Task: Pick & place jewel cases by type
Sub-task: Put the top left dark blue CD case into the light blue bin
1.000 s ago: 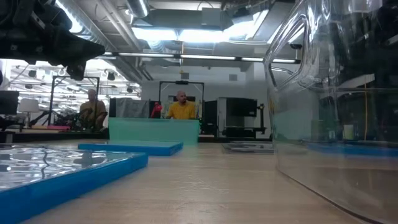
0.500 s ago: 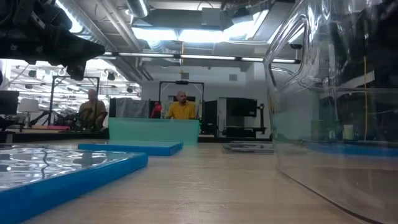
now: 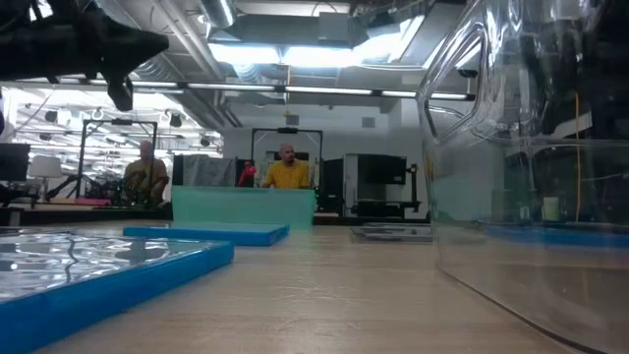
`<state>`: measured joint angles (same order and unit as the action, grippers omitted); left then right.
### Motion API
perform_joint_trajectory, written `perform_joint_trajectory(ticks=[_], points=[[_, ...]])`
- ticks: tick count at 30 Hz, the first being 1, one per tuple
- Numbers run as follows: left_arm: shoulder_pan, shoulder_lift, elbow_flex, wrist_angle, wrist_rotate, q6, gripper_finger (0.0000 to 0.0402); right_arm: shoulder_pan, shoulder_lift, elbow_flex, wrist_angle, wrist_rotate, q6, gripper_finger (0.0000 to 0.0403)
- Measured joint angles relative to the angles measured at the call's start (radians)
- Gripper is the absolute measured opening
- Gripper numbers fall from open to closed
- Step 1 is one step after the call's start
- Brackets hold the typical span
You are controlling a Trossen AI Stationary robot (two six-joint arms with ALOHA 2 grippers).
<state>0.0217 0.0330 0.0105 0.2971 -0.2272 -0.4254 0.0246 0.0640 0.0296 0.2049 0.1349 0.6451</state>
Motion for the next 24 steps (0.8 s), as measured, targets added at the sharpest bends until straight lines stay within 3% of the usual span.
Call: perform_joint_trajectory(ticks=[2, 5, 9, 14, 17, 20, 24], points=[[0.001, 0.002, 0.001, 0.004, -0.057, -0.014, 0.0011, 0.000, 0.041, 0.040, -0.020, -0.020, -0.043, 0.0008], [0.000, 0.005, 0.034, 0.067, -0.022, 0.020, 0.0012, -0.004, 0.157, 0.166, -0.083, -0.064, -0.169, 0.0008], [0.000, 0.064, 0.228, -0.008, -0.027, 0.070, 0.0012, -0.040, 0.400, 0.477, -0.265, -0.112, -0.378, 0.0008], [0.000, 0.333, 0.661, -0.369, -0.109, 0.148, 0.0012, -0.117, 0.746, 0.926, -0.619, -0.111, -0.618, 0.0008], [0.000, 0.517, 0.932, -0.617, -0.116, 0.151, 0.0012, -0.157, 0.904, 1.127, -0.779, -0.111, -0.709, 0.0008], [0.000, 0.665, 1.165, -0.823, -0.105, 0.128, 0.0010, -0.184, 1.017, 1.243, -0.856, -0.146, -0.766, 0.0008], [-0.001, 0.794, 1.351, -1.099, -0.043, 0.058, 0.0009, -0.210, 1.124, 1.252, -0.870, -0.248, -0.782, 0.0008]])
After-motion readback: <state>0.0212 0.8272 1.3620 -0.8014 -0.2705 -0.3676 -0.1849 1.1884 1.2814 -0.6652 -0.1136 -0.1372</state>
